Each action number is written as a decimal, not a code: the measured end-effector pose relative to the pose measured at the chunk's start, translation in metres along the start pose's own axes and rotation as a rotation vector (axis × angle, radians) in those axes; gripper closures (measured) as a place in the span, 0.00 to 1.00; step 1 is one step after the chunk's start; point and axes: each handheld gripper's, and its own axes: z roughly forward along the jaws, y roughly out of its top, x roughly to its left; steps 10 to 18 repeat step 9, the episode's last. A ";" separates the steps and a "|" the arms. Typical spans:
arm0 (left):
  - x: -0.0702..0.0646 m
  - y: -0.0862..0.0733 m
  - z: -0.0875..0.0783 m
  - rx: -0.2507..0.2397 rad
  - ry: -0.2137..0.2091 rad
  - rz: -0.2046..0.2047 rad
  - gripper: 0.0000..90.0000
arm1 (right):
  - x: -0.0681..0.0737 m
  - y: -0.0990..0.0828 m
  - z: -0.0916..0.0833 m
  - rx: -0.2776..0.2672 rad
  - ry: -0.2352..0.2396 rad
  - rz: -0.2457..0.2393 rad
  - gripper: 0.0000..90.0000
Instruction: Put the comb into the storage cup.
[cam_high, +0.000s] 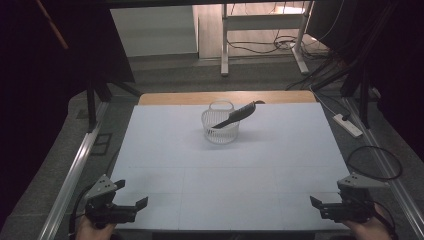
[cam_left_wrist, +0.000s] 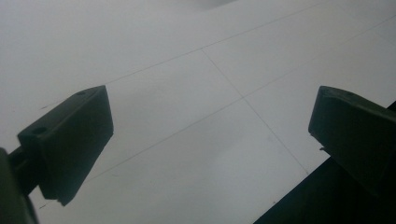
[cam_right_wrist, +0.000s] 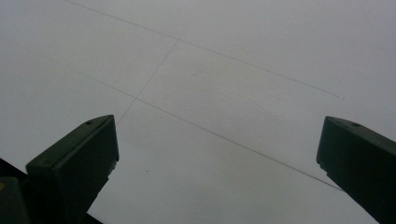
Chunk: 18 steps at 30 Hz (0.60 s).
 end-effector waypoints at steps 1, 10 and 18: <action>0.000 0.000 0.000 0.000 -0.001 -0.001 0.01 | 0.000 0.000 0.000 0.005 -0.002 -0.001 0.00; 0.000 0.001 0.000 -0.002 -0.003 -0.002 0.01 | 0.001 0.000 0.004 0.068 -0.046 -0.007 0.00; 0.000 0.001 0.000 -0.002 -0.003 -0.002 0.01 | 0.001 0.000 0.004 0.068 -0.046 -0.007 0.00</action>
